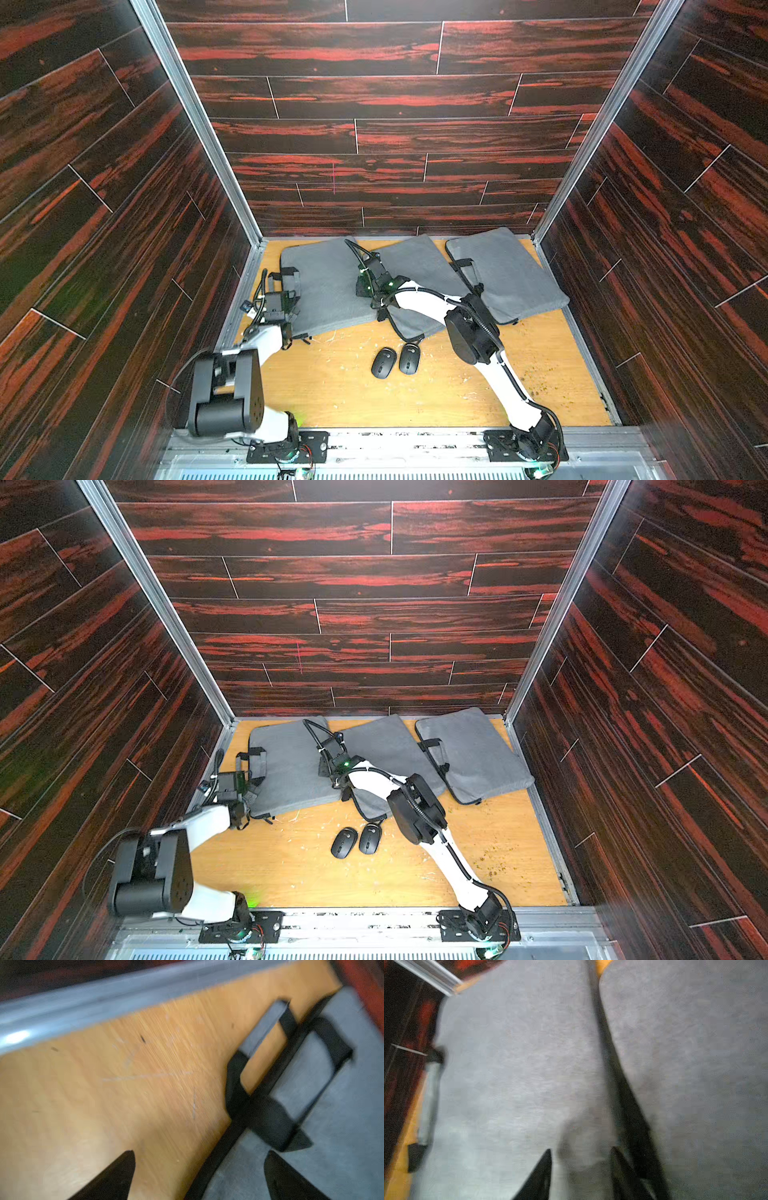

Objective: Put the mouse into the laptop bag
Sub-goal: Adjust the zippered laptop bag at the center of the board.

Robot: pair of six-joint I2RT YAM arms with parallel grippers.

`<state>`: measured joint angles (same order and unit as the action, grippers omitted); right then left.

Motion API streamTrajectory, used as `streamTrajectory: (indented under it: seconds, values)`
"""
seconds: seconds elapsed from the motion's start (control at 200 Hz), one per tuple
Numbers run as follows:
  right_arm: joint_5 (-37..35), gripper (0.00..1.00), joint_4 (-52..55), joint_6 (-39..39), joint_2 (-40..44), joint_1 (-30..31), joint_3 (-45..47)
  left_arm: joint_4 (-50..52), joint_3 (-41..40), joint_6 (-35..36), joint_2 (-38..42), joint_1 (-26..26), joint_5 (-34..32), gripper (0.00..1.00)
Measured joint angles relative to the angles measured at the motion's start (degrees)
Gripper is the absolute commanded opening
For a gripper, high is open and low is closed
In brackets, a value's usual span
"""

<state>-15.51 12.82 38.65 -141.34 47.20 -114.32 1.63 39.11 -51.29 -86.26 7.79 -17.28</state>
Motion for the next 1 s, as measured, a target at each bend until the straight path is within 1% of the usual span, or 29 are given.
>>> streamTrajectory:
  seconds: [0.055, 0.165, 0.22, 0.281, 0.306, 0.396, 0.441, 0.521, 0.581, 0.711, 0.746, 0.766, 0.812, 0.832, 0.887, 0.897, 0.907, 0.997]
  values:
    - [-0.59, 0.67, -0.66, 0.13, 0.68, 0.33, 2.43, 0.96, 1.11, -0.22, -0.87, 0.20, 1.09, 1.00]
    - [-0.94, 0.71, -4.13, 0.17, 5.42, 1.03, 10.64, 1.11, 1.99, -1.51, -2.47, 0.52, 3.50, 1.00]
    - [-0.35, 0.75, -4.66, 0.44, 8.52, 1.62, 15.58, 1.46, 2.78, -2.16, -4.22, 0.59, 4.74, 0.96]
    - [0.24, 0.76, -6.10, 1.18, 10.97, 2.21, 19.76, 2.43, 4.72, -2.16, -6.21, 0.61, 5.29, 0.91]
    - [0.50, 0.76, -6.69, 1.66, 11.69, 2.36, 21.24, 2.60, 5.55, -2.25, -6.80, 0.70, 5.90, 0.86]
    - [1.44, 0.76, -8.96, 2.86, 12.31, 2.71, 23.37, 2.19, 6.56, -3.13, -8.11, 0.90, 7.87, 0.58]
    - [2.05, 0.76, -9.73, 3.19, 12.31, 2.71, 23.69, 1.77, 6.29, -2.89, -8.22, 0.90, 8.63, 0.49]
    - [3.15, 0.63, -10.21, 3.52, 12.28, 2.45, 23.63, 0.98, 5.60, -4.24, -8.24, 0.90, 10.05, 0.27]
    - [3.69, 0.43, -10.16, 4.00, 12.17, 2.43, 23.19, 0.28, 5.25, -4.11, -8.26, 0.98, 11.04, 0.11]
    - [4.26, 0.09, -7.82, 4.28, 11.34, 1.60, 20.28, -1.14, 4.44, -4.50, -7.80, 1.33, 11.50, 0.10]
    - [4.46, 0.02, -7.15, 4.11, 10.47, 1.16, 18.67, -1.53, 3.69, -4.70, -7.19, 1.38, 11.21, 0.10]
    - [4.72, 0.00, -6.84, 3.72, 9.94, 0.94, 17.62, -1.68, 3.23, -4.76, -6.73, 1.40, 11.26, 0.10]
    - [4.81, 0.00, -6.32, 3.56, 8.68, 0.57, 15.39, -1.77, 1.99, -4.94, -5.40, 1.36, 11.04, 0.10]
    - [5.05, 0.00, -5.88, 2.95, 7.96, 0.39, 14.21, -1.73, 1.46, -5.07, -4.81, 1.38, 11.10, 0.06]
    - [5.51, 0.00, -5.01, 2.38, 6.29, 0.04, 11.43, -1.55, 0.04, -5.31, -3.23, 1.38, 11.06, 0.05]
    - [5.57, 0.00, -4.68, 2.21, 5.90, 0.00, 10.82, -1.49, -0.17, -5.35, -2.99, 1.38, 11.13, 0.02]
    - [5.68, 0.00, -4.61, 2.10, 5.55, -0.04, 10.23, -1.42, -0.37, -5.25, -2.78, 1.38, 11.15, 0.01]
    - [6.73, 0.00, -2.32, 0.42, 2.43, -0.90, 4.59, -1.68, -1.97, -5.66, -1.33, 1.49, 11.93, 0.00]
